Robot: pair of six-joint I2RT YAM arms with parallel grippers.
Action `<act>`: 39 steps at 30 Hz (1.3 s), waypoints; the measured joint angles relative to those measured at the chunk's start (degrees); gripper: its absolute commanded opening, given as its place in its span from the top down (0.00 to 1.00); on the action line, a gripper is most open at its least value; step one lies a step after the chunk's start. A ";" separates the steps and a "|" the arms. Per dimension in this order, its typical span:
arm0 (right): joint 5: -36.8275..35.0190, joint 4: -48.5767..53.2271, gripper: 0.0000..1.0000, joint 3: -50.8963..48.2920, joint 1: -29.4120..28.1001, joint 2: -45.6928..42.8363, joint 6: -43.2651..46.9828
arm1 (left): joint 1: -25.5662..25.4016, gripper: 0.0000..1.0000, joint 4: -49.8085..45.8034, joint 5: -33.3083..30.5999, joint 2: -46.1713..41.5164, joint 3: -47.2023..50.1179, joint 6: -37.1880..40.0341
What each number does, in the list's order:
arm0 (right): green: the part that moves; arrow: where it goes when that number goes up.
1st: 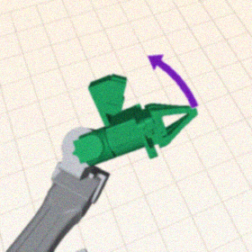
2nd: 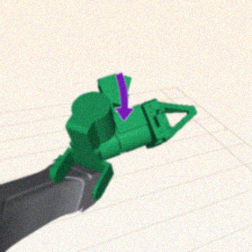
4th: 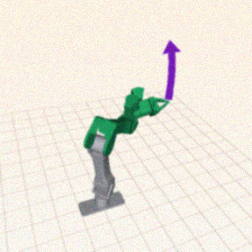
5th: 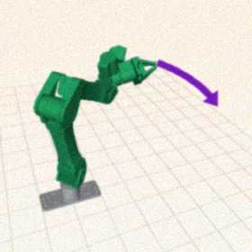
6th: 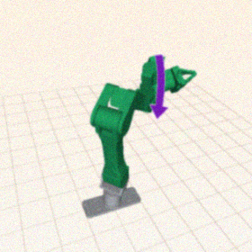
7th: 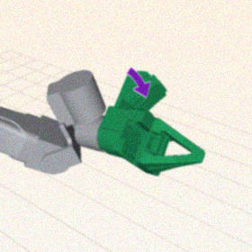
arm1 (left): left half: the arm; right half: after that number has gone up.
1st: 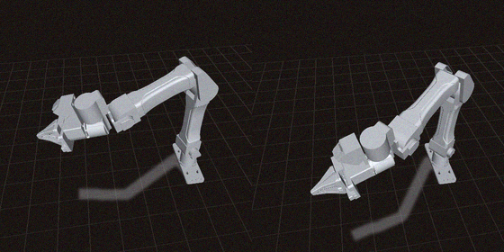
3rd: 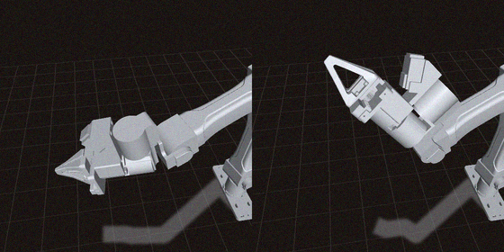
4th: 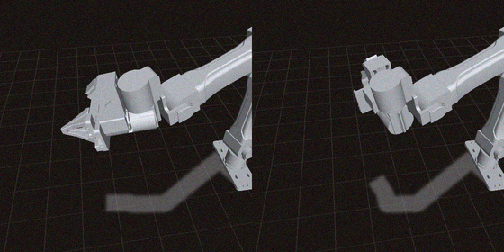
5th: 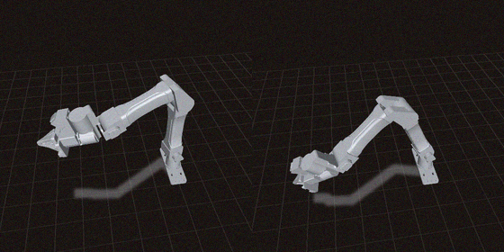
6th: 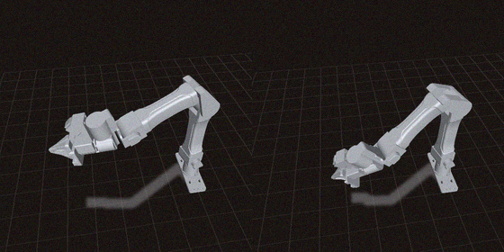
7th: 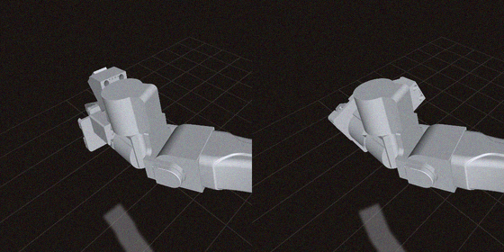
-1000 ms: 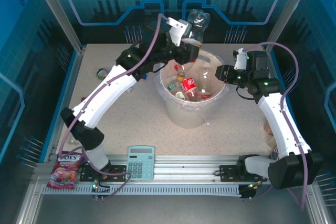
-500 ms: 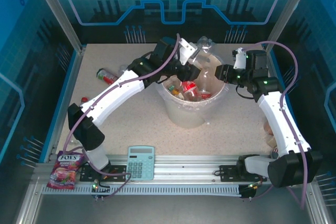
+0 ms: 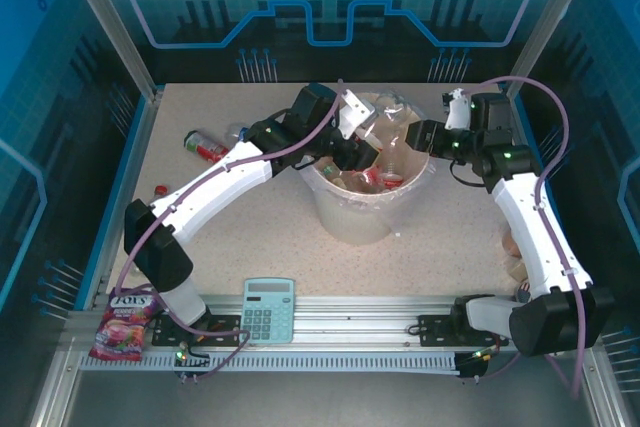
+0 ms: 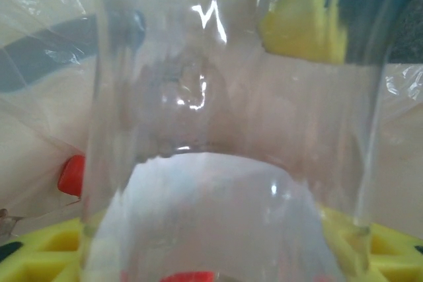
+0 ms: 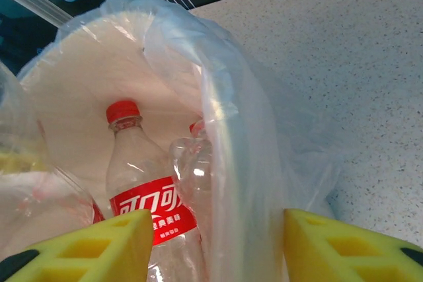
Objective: Put the plastic bottles in the bin
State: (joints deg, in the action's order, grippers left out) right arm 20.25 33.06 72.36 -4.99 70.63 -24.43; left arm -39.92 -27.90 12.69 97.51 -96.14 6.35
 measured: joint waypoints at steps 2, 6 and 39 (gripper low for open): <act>0.48 0.00 0.45 1.01 0.70 -0.02 0.00 | 0.00 0.27 0.35 0.37 -0.37 0.13 0.02; 1.09 0.44 0.43 3.74 1.75 -0.17 0.04 | 0.00 0.17 1.68 1.66 -1.29 0.39 -0.72; -0.55 0.68 0.69 6.49 -6.64 -3.63 -0.28 | 0.00 0.38 11.21 2.62 -3.30 6.12 -8.00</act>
State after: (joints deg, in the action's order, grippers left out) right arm 19.70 33.74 78.85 -11.64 67.00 -24.71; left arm -39.92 -16.69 15.31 94.21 -90.02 -1.65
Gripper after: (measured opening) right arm 0.312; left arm 0.622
